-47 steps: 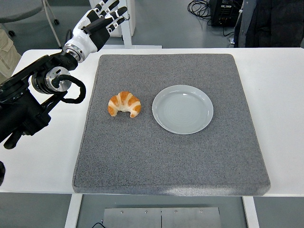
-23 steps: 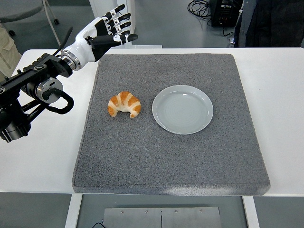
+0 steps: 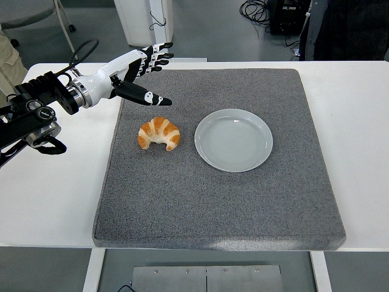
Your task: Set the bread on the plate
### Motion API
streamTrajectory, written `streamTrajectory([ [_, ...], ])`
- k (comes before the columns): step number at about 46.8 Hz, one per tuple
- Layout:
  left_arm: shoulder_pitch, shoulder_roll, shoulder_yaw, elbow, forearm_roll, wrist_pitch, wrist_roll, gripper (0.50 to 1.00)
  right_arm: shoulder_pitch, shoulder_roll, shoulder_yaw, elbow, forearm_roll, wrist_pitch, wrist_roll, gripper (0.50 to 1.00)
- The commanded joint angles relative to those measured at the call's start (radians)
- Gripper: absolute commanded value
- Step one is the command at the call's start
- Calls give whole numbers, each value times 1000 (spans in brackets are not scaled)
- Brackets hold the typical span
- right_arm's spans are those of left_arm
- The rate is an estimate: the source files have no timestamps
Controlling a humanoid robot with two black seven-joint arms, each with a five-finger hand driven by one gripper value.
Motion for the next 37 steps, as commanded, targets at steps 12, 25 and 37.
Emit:
streamTrajectory([
  [12,23,-7,2,0,233,3,-1,992,0,0,0,0,0,0,0,1000],
  [25,92,-4,3,0,426,90,-4,990,0,0,0,0,0,-1,0,1000],
  [37,182,-15,3,1,640,267,-21,990,0,0,0,0,0,0,0,1000],
])
